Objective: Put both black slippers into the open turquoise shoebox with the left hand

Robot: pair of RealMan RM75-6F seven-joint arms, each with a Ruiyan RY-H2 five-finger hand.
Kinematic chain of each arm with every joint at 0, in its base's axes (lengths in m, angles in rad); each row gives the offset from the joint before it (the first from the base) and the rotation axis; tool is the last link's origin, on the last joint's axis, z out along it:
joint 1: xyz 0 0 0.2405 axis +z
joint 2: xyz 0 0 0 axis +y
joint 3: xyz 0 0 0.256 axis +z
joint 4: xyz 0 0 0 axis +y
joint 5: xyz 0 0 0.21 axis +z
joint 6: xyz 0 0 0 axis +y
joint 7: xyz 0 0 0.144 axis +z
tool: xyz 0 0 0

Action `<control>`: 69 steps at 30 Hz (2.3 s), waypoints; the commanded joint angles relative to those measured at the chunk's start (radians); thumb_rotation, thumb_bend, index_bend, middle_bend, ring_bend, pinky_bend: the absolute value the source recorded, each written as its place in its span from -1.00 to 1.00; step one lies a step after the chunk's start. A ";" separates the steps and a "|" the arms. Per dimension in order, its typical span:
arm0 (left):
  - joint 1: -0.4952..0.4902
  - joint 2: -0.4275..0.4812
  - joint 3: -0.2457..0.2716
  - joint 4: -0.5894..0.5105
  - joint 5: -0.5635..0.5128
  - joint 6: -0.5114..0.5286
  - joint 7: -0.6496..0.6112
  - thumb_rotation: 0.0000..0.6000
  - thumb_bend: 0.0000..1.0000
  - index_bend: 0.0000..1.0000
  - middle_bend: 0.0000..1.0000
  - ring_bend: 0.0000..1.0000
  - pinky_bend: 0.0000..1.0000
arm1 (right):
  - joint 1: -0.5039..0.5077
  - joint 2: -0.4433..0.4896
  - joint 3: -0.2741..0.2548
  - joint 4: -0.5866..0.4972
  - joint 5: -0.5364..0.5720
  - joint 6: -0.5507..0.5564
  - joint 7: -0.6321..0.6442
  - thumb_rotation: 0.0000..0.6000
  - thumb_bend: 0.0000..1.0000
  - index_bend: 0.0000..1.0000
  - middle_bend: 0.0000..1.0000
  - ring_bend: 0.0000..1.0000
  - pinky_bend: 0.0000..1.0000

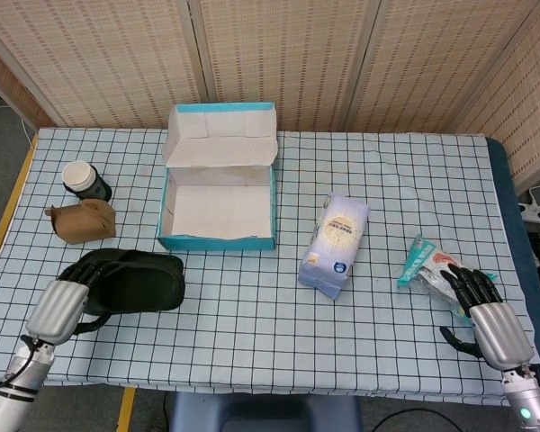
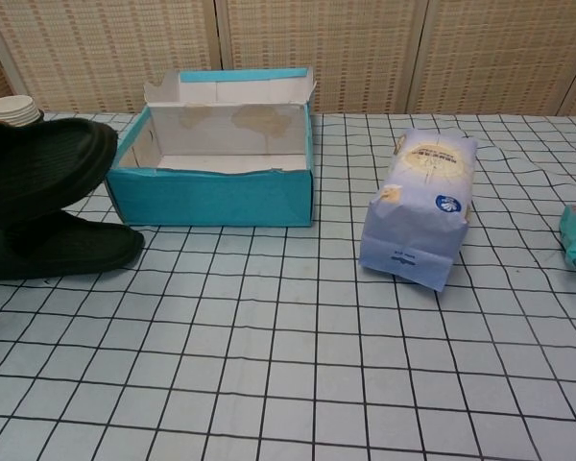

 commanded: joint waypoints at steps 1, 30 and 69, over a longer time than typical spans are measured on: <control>-0.101 0.028 -0.087 -0.041 -0.059 -0.101 -0.018 1.00 0.12 -0.06 0.13 0.08 0.15 | 0.001 -0.004 0.001 -0.001 0.003 -0.004 -0.008 1.00 -0.64 -1.00 -1.00 -1.00 -1.00; -0.706 -0.444 -0.318 0.759 -0.273 -0.612 -0.383 1.00 0.11 -0.07 0.11 0.06 0.10 | 0.027 -0.043 0.033 0.017 0.125 -0.087 -0.090 1.00 -0.64 -1.00 -1.00 -1.00 -1.00; -0.862 -0.835 -0.147 1.503 -0.177 -0.933 -0.407 1.00 0.08 -0.12 0.04 -0.02 0.03 | 0.044 -0.030 0.002 0.008 0.112 -0.138 -0.071 1.00 -0.64 -1.00 -1.00 -1.00 -1.00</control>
